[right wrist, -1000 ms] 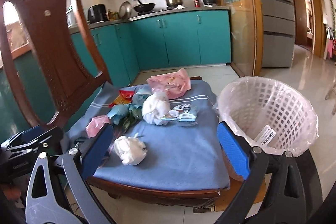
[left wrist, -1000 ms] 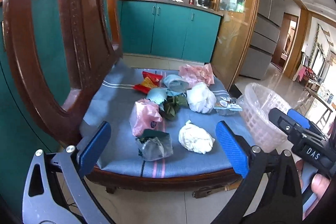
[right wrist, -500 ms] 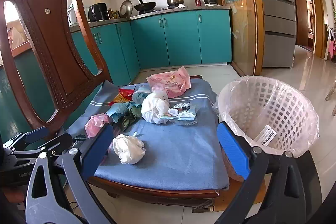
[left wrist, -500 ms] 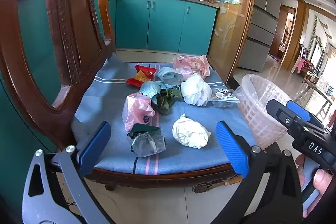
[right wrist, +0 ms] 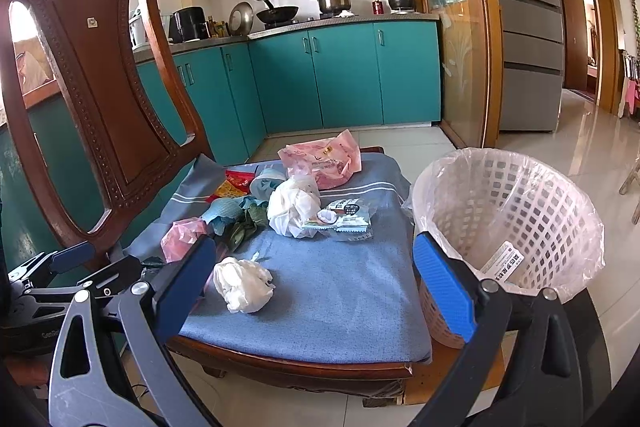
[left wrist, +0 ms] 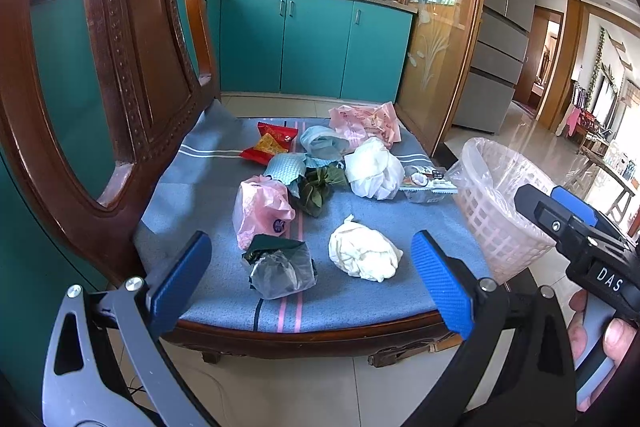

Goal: Collect trash

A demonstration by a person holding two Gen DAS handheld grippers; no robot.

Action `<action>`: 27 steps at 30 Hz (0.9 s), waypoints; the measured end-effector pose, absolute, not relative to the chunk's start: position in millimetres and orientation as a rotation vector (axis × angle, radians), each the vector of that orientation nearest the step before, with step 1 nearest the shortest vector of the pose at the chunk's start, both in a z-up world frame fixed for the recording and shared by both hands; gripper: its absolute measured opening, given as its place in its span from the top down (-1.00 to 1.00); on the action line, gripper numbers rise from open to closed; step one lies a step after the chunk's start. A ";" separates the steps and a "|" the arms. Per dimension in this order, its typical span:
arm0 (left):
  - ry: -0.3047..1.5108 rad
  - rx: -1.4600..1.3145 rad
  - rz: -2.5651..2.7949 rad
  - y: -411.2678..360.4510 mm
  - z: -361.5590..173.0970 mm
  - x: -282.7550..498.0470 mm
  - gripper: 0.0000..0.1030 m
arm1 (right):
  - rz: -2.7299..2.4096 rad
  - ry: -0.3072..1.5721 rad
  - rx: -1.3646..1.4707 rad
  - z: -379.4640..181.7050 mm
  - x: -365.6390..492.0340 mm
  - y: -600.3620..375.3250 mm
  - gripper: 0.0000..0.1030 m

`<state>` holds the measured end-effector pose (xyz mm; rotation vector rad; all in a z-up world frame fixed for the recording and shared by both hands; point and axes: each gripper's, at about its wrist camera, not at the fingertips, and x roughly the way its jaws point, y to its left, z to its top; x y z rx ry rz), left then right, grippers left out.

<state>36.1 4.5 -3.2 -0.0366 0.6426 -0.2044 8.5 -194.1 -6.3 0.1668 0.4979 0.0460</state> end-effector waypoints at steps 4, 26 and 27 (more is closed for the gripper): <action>0.642 -0.037 -0.205 4.5 -3.2 36.5 -0.93 | 0.045 0.497 0.165 -6.2 8.3 -193.7 -0.88; 0.835 -0.054 -0.076 9.9 -52.5 83.0 -0.93 | 0.082 0.582 0.110 -27.1 22.2 -178.4 -0.88; 0.849 -0.063 -0.068 10.0 -56.7 86.9 -0.93 | 0.085 0.592 0.103 -29.3 24.3 -176.7 -0.88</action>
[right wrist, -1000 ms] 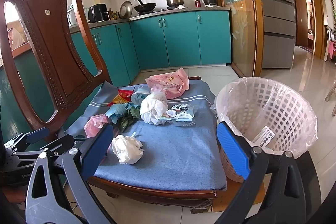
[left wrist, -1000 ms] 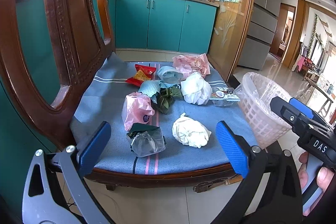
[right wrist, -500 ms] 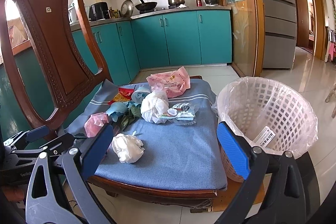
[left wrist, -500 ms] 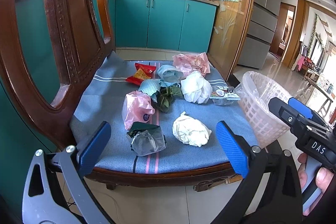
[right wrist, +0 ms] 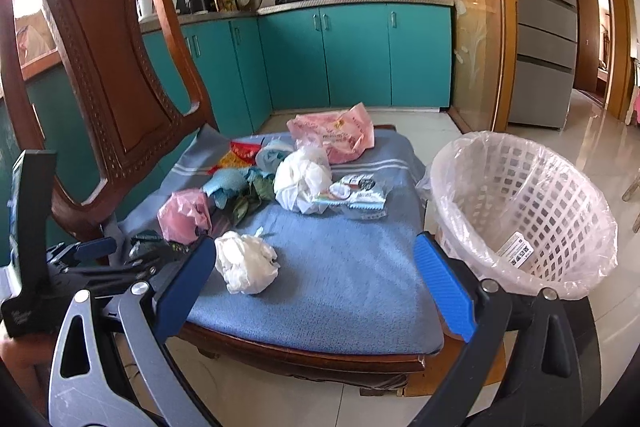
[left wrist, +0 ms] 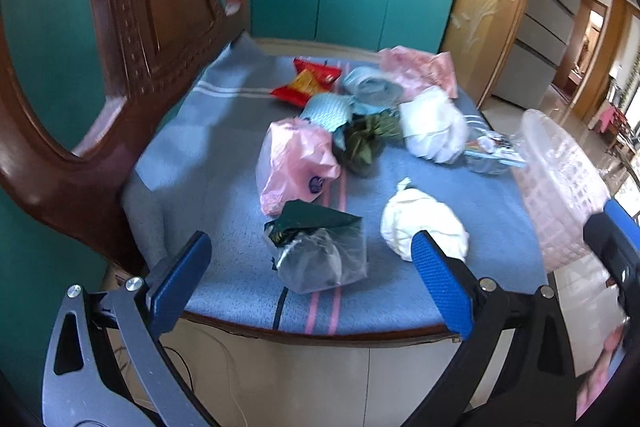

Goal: Collect trash
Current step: 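Grasp the crumpled white plastic bag with the right tool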

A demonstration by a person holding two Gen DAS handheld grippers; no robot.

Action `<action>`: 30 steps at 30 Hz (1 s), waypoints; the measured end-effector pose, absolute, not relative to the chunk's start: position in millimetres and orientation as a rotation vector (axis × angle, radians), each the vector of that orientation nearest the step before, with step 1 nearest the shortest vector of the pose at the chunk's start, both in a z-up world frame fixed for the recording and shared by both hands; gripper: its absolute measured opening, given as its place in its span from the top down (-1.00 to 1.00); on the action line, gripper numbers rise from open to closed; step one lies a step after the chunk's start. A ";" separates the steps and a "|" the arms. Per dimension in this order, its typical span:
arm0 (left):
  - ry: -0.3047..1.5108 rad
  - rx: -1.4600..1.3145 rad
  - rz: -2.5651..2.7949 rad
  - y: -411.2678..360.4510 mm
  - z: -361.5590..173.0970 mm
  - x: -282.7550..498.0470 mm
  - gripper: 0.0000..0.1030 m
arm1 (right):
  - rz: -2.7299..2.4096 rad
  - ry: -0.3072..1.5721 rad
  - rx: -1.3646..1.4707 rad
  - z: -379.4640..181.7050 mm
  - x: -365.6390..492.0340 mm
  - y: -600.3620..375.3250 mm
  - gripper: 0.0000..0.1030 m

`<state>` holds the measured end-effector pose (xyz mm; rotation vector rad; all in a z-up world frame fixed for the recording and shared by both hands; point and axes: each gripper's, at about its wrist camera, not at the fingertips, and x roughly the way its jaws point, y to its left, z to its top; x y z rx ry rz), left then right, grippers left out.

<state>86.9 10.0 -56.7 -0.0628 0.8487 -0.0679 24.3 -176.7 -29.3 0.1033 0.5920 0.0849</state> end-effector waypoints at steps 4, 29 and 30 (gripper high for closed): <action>0.902 -0.053 -0.040 9.7 -73.9 100.1 -0.91 | 0.106 0.632 0.069 -39.4 35.8 -166.1 -0.88; 0.592 -0.125 -0.097 43.3 -0.7 51.5 -0.07 | 0.224 0.826 -0.050 -106.5 108.2 -96.3 0.14; 0.590 -0.123 -0.102 43.6 -0.8 51.3 -0.07 | 0.234 0.819 -0.029 -102.3 105.5 -99.4 0.15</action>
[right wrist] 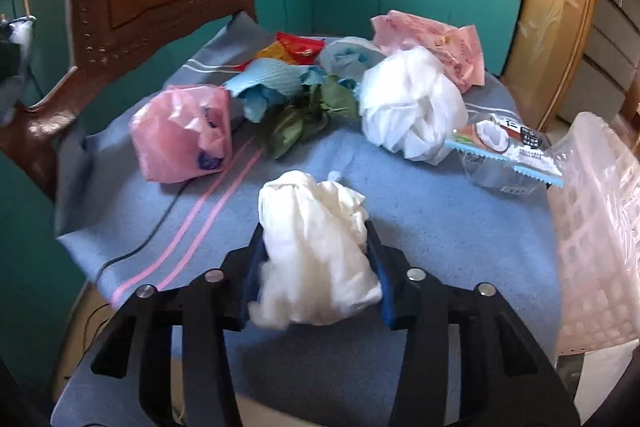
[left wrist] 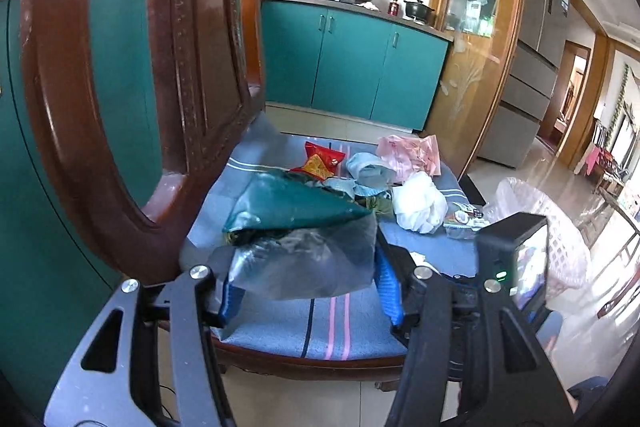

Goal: Collect trash
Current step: 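Grasp the crumpled white plastic bag with the right tool, then grasp the green-and-clear wrapper with the left tool while the right tool holds the white bag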

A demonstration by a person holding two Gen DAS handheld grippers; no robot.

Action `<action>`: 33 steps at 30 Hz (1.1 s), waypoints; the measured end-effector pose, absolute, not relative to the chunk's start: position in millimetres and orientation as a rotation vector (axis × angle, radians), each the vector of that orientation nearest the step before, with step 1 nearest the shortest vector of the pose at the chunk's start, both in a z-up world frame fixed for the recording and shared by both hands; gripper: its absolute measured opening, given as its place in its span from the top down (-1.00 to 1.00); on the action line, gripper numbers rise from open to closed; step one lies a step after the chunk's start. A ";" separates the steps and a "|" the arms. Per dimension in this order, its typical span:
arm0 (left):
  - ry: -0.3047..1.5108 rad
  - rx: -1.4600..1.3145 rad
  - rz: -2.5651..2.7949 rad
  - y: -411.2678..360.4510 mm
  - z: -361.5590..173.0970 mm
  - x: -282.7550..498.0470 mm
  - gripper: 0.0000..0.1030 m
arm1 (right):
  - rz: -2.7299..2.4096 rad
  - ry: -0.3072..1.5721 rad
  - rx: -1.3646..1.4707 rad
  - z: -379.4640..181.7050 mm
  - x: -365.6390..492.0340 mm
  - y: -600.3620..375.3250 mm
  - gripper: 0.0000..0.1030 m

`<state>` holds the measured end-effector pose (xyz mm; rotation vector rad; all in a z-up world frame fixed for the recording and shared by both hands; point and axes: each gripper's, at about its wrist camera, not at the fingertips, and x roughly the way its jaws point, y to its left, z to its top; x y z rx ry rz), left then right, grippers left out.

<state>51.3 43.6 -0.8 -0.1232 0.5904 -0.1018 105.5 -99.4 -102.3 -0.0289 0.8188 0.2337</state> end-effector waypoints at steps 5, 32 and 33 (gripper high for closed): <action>0.581 -0.088 -0.133 35.6 0.7 47.1 -0.08 | 0.251 0.746 0.017 -63.8 73.3 -118.9 0.15; 0.618 -0.018 -0.182 10.2 -10.1 44.3 -0.11 | 0.183 0.640 0.054 -25.5 41.5 -160.2 0.14; 0.618 -0.018 -0.182 10.6 -10.1 44.3 -0.11 | 0.184 0.640 0.054 -25.4 41.7 -160.1 0.15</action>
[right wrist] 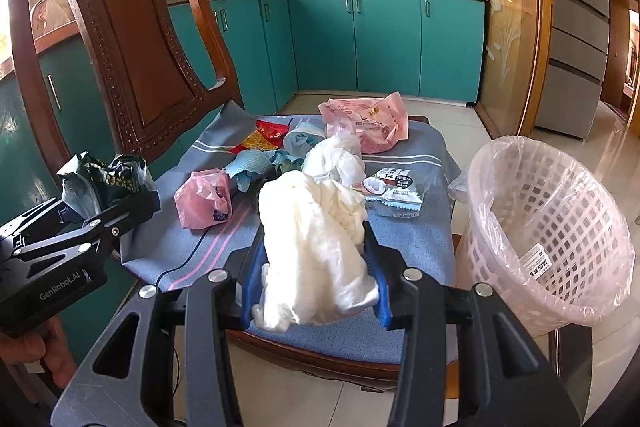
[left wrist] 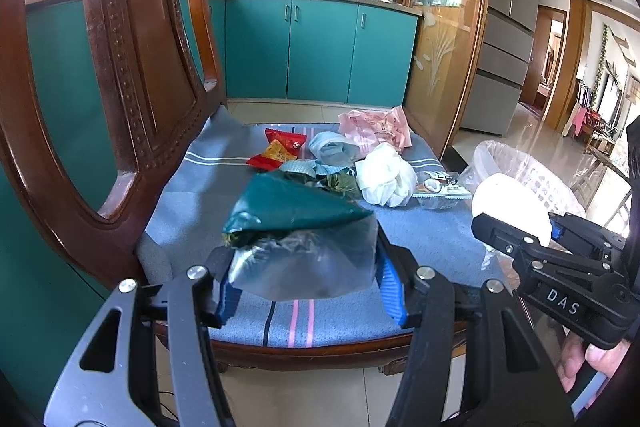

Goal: Collect trash
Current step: 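Grasp the green-and-clear wrapper with the left tool while the right tool holds the white bag, then move the white bag over the basket and open the right tool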

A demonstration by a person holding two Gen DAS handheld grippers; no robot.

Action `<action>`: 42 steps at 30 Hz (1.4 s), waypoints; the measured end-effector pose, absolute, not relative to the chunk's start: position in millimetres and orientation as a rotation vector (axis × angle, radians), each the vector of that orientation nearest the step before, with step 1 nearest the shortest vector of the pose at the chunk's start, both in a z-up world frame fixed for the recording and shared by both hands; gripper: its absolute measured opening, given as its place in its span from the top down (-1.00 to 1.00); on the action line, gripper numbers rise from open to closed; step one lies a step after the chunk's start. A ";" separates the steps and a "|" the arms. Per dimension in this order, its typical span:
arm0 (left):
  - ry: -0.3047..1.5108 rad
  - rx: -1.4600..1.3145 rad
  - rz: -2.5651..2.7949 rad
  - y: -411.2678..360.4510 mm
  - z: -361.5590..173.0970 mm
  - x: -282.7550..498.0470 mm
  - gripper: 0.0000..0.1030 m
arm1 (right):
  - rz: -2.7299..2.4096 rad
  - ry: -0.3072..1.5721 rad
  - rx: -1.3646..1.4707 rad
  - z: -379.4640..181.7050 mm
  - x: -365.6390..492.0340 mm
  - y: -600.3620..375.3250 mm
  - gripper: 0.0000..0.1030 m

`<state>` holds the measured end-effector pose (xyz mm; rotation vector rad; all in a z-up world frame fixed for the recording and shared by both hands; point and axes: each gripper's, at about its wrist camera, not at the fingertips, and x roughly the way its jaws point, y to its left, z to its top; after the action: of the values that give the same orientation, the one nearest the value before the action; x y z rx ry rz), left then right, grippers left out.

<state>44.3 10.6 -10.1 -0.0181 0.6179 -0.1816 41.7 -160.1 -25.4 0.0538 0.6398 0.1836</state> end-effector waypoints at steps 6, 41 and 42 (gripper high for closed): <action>0.618 -0.020 -0.177 11.4 -9.6 44.8 -0.11 | 0.183 0.642 0.057 -26.1 42.0 -161.0 0.14; 0.623 -0.017 -0.171 10.3 -14.3 45.3 -0.13 | 0.192 0.647 0.051 -29.7 42.4 -160.1 0.14; 0.623 -0.017 -0.172 10.6 -14.2 45.5 -0.13 | 0.191 0.645 0.052 -29.6 42.4 -160.5 0.14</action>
<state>45.5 10.6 -14.2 -0.0172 0.6229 -0.1721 42.4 -160.5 -29.6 0.0517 0.6453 0.1907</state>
